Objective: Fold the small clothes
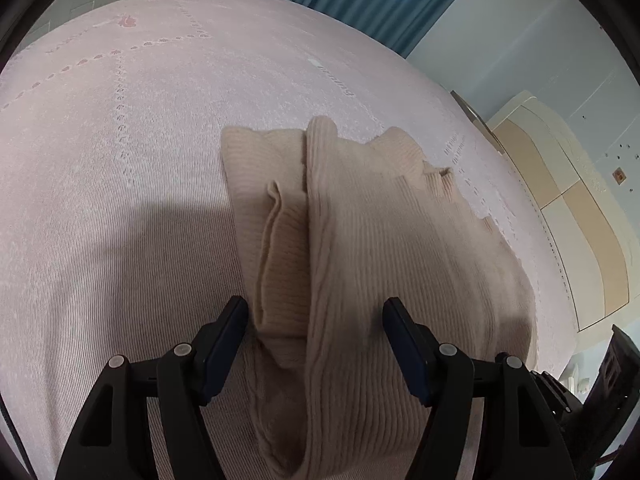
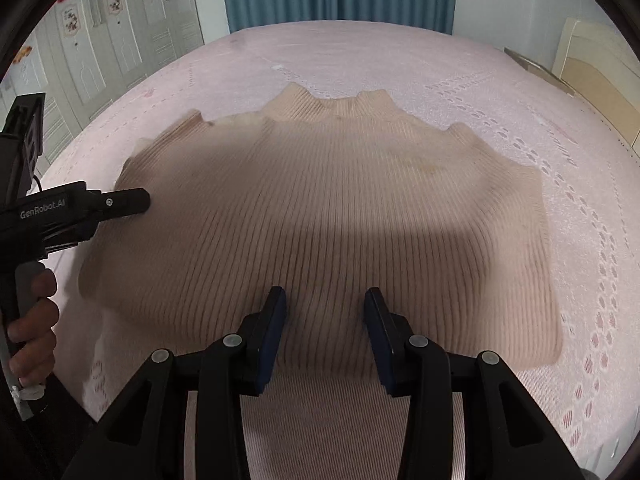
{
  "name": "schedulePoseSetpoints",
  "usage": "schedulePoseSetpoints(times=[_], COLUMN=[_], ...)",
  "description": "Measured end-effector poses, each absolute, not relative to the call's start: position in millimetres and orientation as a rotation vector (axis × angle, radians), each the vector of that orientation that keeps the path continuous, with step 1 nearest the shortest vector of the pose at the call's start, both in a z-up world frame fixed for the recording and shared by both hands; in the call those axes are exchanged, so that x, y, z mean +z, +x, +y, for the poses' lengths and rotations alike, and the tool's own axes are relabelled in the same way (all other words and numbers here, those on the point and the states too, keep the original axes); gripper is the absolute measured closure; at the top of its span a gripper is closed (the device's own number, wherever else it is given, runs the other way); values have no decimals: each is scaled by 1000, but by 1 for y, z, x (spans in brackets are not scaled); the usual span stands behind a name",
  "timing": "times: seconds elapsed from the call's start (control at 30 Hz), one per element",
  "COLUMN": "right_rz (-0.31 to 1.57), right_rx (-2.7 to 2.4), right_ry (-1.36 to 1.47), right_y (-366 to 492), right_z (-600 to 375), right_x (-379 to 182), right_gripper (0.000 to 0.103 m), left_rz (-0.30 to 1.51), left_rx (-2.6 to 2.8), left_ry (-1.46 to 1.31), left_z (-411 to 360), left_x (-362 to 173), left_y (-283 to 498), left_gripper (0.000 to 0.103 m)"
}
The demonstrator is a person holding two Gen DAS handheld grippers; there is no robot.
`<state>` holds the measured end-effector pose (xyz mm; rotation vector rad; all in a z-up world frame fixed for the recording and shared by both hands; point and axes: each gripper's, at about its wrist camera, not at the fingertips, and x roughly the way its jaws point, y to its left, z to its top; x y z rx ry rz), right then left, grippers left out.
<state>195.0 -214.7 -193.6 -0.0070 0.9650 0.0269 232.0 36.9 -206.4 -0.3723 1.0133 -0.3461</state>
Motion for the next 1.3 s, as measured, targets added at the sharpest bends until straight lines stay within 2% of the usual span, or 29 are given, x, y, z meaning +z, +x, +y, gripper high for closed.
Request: schedulePoseSetpoints(times=[0.23, 0.3, 0.4, 0.47, 0.57, 0.9, 1.07, 1.3], right_rz=[998, 993, 971, 951, 930, 808, 747, 720], right_rx=[103, 143, 161, 134, 92, -54, -97, -112], right_ry=[0, 42, 79, 75, 111, 332, 468, 590], right_y=[172, 164, 153, 148, 143, 122, 106, 89], right_z=[-221, -228, -241, -251, -273, -361, -398, -431], right_x=[-187, -182, -173, -169, -166, -168, -169, -175], right_gripper=[63, 63, 63, 63, 63, 63, 62, 62], left_rz=[1020, 1024, 1033, 1038, 1036, 1009, 972, 998], left_rx=[-345, -339, -291, -279, -282, -253, -249, -301], left_ry=[-406, -425, -458, -459, -444, -400, -308, -210], left_z=[36, 37, 38, 38, 38, -6, -65, -169], left_x=[-209, -209, -210, -209, -200, -122, -77, -69], left_y=[240, 245, 254, 256, 255, 246, 239, 232], left_gripper=[36, 39, 50, 65, 78, 81, 82, 83])
